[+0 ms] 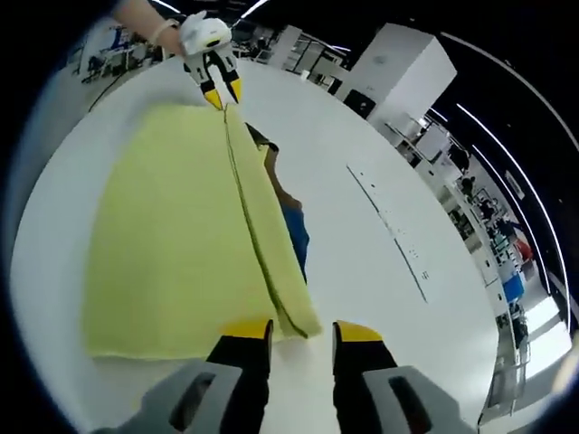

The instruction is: Fold the garment on the visible template until the final outline fits inside the template.

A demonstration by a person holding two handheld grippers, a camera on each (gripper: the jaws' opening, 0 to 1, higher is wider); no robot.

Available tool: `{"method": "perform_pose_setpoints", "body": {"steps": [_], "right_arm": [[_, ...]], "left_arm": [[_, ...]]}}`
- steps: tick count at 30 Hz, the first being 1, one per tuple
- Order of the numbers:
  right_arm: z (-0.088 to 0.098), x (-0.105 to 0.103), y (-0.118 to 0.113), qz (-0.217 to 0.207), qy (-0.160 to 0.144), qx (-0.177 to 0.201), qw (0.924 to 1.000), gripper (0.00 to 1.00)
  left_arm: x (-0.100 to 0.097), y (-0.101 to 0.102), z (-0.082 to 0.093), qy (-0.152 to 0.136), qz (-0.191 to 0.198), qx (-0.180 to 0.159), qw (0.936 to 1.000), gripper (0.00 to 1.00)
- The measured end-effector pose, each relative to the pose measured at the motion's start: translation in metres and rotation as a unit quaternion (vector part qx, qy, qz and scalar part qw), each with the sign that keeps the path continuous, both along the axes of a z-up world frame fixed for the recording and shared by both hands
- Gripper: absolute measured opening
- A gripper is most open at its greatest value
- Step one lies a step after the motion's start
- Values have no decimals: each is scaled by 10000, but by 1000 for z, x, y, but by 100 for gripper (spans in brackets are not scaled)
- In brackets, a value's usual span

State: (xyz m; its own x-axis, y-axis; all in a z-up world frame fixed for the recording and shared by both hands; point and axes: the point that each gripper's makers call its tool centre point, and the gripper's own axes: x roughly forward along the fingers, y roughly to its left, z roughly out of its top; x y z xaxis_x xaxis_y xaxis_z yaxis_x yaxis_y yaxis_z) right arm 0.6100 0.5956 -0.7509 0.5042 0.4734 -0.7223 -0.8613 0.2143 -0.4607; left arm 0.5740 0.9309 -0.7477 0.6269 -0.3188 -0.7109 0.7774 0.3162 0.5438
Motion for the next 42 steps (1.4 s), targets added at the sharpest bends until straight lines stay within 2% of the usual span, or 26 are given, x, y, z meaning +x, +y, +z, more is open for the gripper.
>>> {"method": "perform_pose_setpoints", "body": {"steps": [2,4,11,12,13,16,19,21,22,24,25,26,27,28,29,30,31,32,33,35,37,38,40,42], "right_arm": [[-1,1,1,91,-100,-122,9998,23],[-3,0,2,154,-125,-168,9997,22],[-3,2,4,324,-333,-363,9983,13],[-3,2,4,323,-336,-365,9982,12],[-3,2,3,318,-334,-371,9982,10],[2,3,2,293,-384,-331,9983,0],[7,4,2,240,-351,-217,9989,0],[10,5,3,190,-336,-134,9992,0],[12,6,4,178,-285,-54,9994,0],[13,7,5,-50,-30,196,9998,0],[13,8,5,-196,161,358,9990,0],[12,10,3,-287,294,404,9983,0],[13,16,4,-549,427,694,9952,0],[12,18,4,-684,580,802,9927,0],[12,22,5,-905,769,1036,9875,0],[11,23,5,-1070,953,1193,9825,0],[9,26,3,-1290,1146,1324,9761,0],[6,27,3,-1397,1293,1419,9714,0],[3,27,2,-1494,1422,1462,9675,0],[-1,31,2,-1729,1605,1670,9573,0],[-6,33,3,-1948,1807,1874,9457,0],[-8,34,4,-2017,1871,1938,9417,0],[-10,35,4,-2125,1958,2039,9354,0],[-12,37,3,-2177,1990,2073,9328,0]], "left_arm": [[0,-3,2,-45,-13,-54,10000,14],[1,-4,-1,84,70,-144,9998,14],[3,0,-1,59,102,-121,9999,11],[3,0,0,65,110,-177,9998,10],[1,-1,-1,200,263,-402,9986,9],[3,0,3,106,203,-345,9991,2],[4,-4,7,132,207,-480,9985,0],[6,-5,9,225,302,-663,9971,0],[6,-6,10,309,440,-865,9948,0],[11,-5,14,500,728,-1245,9883,0],[13,-3,13,687,888,-1420,9835,0],[16,0,12,796,1183,-1605,9767,0],[21,2,11,956,1536,-1932,9643,0],[24,1,11,1020,1602,-2117,9587,0],[28,5,9,1139,1871,-2327,9476,0],[30,6,8,1183,1978,-2383,9435,0],[32,7,6,1286,2152,-2570,9333,0],[33,7,4,1371,2255,-2704,9259,0],[35,8,2,1489,2465,-2857,9140,0],[38,8,-1,1595,2619,-3027,9024,0],[39,8,-3,1656,2710,-3103,8960,0],[40,9,-5,1673,2732,-3091,8955,0],[41,10,-8,1725,2841,-3154,8888,0],[41,10,-9,1759,2883,-3172,8862,0]]}}
